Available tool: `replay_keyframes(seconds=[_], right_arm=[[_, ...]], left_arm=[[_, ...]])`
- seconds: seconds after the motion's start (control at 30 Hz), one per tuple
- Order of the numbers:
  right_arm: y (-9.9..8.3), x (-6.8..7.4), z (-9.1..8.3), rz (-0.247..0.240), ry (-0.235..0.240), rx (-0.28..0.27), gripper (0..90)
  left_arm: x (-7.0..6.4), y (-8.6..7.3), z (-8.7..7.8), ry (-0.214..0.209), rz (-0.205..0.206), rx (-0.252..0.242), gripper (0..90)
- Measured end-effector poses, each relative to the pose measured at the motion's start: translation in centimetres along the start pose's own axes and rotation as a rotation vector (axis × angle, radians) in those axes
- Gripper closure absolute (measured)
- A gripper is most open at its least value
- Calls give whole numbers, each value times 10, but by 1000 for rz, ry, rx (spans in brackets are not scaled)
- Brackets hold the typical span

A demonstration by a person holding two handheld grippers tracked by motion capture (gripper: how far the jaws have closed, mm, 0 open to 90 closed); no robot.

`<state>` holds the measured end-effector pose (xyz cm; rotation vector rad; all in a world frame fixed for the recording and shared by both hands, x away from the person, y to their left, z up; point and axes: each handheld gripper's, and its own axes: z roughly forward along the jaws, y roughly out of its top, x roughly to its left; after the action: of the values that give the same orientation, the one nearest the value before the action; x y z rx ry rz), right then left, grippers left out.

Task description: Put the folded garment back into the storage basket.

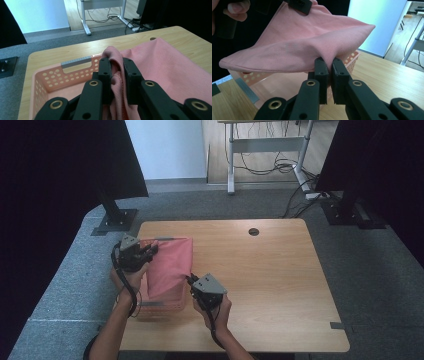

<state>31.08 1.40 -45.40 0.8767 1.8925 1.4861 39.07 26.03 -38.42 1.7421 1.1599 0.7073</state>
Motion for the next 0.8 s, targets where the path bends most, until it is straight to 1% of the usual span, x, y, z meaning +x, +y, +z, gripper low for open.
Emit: replay_keyframes(seconds=[0.2, 0.4, 0.6, 0.8], right_arm=[[-1, 4, 5, -2, 5, 8, 848], [-1, 9, 9, -5, 16, 10, 848], [-1, 15, 15, -13, 27, 20, 847], [-2, 21, 22, -13, 41, 30, 847]], left_arm=[[4, -3, -2, 0, -10, -3, 778], [9, -4, -5, 12, -15, -1, 777], [16, -7, -6, 18, -28, -4, 777], [26, -10, -8, 25, -50, -6, 777]])
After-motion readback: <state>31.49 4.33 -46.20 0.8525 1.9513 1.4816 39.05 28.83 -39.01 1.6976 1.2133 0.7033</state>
